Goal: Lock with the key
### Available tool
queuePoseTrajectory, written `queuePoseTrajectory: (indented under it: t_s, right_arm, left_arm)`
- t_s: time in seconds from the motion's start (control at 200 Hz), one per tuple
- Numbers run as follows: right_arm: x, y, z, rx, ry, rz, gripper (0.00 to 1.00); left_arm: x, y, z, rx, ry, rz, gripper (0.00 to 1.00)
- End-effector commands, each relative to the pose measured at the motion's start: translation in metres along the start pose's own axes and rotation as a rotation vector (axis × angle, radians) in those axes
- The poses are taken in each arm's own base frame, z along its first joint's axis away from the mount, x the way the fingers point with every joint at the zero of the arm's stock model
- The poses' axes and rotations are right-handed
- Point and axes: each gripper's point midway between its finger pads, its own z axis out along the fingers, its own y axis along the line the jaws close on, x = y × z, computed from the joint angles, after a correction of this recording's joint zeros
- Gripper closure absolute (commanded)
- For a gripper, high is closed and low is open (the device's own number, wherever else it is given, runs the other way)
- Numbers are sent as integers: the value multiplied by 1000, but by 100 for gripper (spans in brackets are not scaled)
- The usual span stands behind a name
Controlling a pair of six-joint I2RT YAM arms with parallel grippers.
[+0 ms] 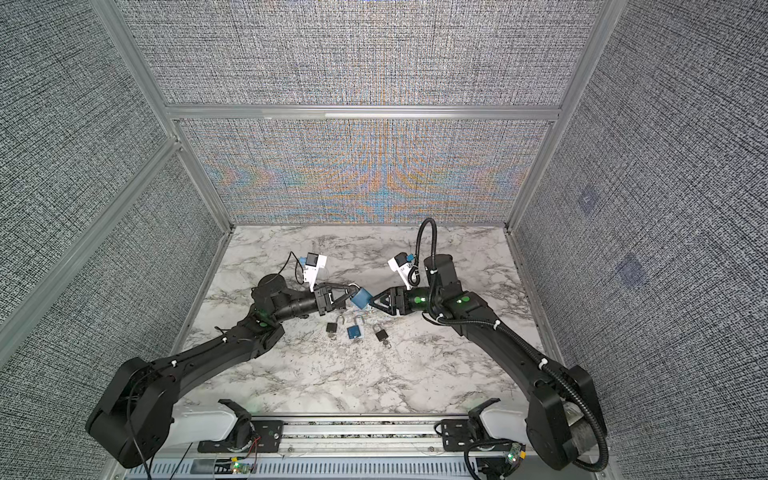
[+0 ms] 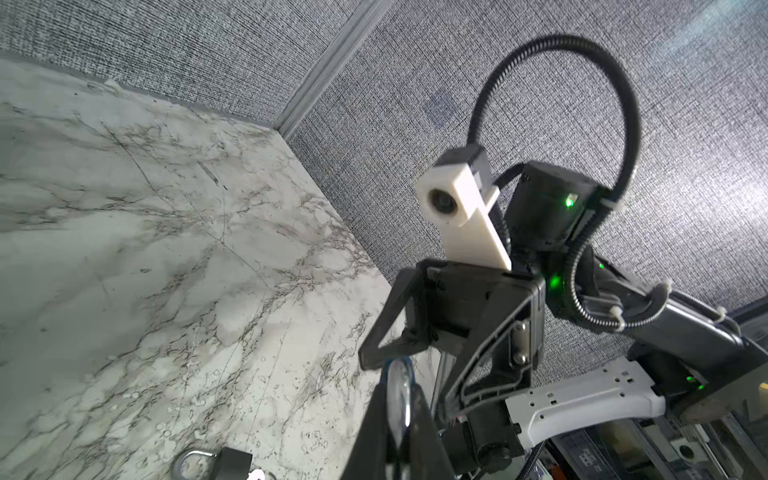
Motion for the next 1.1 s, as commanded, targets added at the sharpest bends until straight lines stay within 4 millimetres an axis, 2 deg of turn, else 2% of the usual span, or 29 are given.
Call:
queuePoseTrajectory:
  t_s: [0.0,0.41,0.51,0.625,0.73,1.095]
  right_arm:
    - [-7,9,0,-52,-35,-12,38]
    - [-23,19,1,-96,-75,-49,40]
    - [-28,21,3,-112,-83,-51,45]
    - [-31,24,5,-134,-84,-49,56]
    - [-29,23,7,-138,-74,-42,63]
    - [-17,21,9,-143,-59,-23,66]
  left_arm:
    - [-15,-5,1,-4,-43,-16,100]
    - [-17,-5,6,-2,-31,-59,100]
    - [-18,-5,6,-3,-30,-63,100]
    - [-19,-7,6,0,-34,-59,100]
    - [-21,-6,6,-9,-42,-67,100]
    - [-27,-4,3,-29,-84,-96,100]
